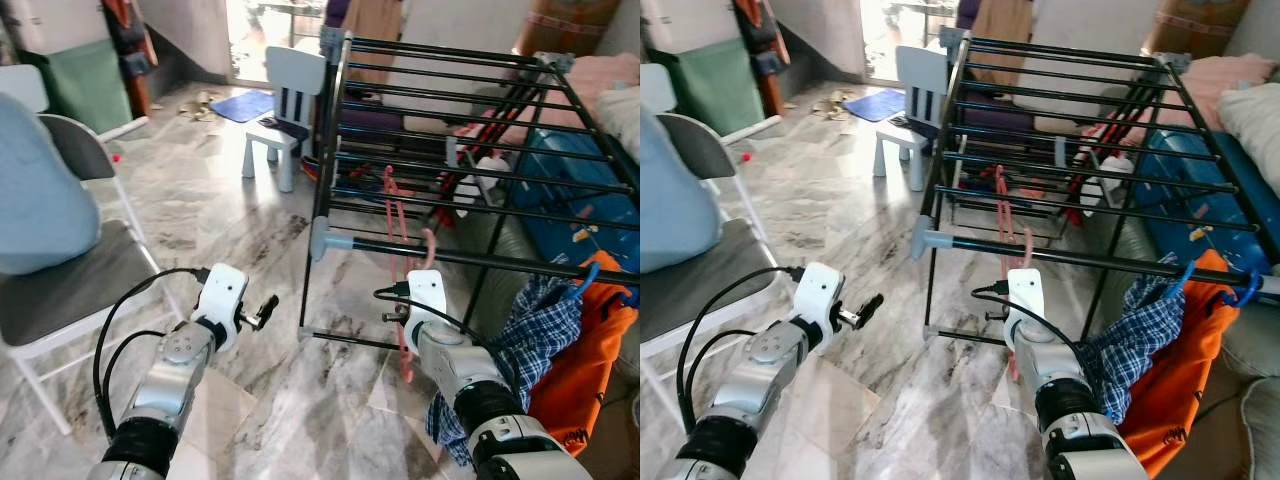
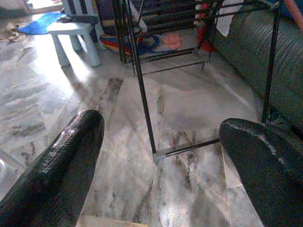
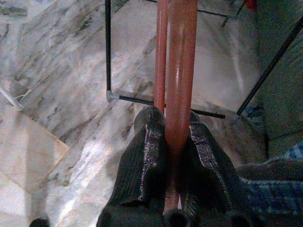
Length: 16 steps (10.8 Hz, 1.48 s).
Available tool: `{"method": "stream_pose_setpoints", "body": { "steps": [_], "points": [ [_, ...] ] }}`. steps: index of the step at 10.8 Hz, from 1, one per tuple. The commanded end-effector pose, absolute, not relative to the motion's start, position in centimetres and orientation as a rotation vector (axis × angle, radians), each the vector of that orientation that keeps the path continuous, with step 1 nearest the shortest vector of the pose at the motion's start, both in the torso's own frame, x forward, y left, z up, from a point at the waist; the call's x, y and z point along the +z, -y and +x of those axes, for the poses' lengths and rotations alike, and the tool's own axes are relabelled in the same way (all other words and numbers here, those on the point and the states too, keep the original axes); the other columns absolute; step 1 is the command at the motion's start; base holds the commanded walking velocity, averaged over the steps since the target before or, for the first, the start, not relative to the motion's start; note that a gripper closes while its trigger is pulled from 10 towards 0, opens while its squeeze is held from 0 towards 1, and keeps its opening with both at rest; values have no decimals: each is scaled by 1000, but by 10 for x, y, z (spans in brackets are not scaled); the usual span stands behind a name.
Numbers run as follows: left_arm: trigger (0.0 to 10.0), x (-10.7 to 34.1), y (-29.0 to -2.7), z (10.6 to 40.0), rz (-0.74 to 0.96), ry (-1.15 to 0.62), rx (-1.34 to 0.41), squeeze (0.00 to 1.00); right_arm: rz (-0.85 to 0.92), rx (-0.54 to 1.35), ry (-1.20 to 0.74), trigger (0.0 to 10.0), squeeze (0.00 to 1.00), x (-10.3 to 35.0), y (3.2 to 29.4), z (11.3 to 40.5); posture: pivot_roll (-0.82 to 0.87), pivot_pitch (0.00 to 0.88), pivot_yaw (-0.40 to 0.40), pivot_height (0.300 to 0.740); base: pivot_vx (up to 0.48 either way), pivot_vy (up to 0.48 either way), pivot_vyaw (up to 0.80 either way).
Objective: Hang hanger
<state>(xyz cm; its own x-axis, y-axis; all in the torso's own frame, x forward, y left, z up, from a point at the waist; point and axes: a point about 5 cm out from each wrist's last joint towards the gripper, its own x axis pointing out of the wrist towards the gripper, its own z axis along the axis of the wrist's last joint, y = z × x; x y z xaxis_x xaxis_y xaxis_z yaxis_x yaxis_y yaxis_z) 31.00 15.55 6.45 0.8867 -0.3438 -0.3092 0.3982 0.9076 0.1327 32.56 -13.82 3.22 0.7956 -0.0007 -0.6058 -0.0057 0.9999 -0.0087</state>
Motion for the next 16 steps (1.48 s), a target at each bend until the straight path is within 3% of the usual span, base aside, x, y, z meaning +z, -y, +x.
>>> {"method": "stream_pose_setpoints", "body": {
  "steps": [1,4,5,9,16],
  "points": [
    [10000,70,-147,315,202,-262,-419,0,10,-23,-656,10000,0,32,141,327,240,0,-85,740,0,0,0],
    [10000,64,-135,312,201,-275,-466,0,57,-28,-709,10000,0,15,139,312,201,0,-72,740,0,0,0],
    [10000,63,-133,313,199,-278,-469,0,130,-38,-676,10000,1000,17,140,312,187,0,-69,740,0,0,0],
    [10000,57,-126,309,182,-299,-516,0,78,-111,-484,10000,1000,35,156,308,158,0,-67,740,0,0,0],
    [10000,48,-123,303,148,-307,-527,0,-14,-54,-240,10000,1000,77,173,222,68,0,-46,740,0,0,0]
  ]
}}
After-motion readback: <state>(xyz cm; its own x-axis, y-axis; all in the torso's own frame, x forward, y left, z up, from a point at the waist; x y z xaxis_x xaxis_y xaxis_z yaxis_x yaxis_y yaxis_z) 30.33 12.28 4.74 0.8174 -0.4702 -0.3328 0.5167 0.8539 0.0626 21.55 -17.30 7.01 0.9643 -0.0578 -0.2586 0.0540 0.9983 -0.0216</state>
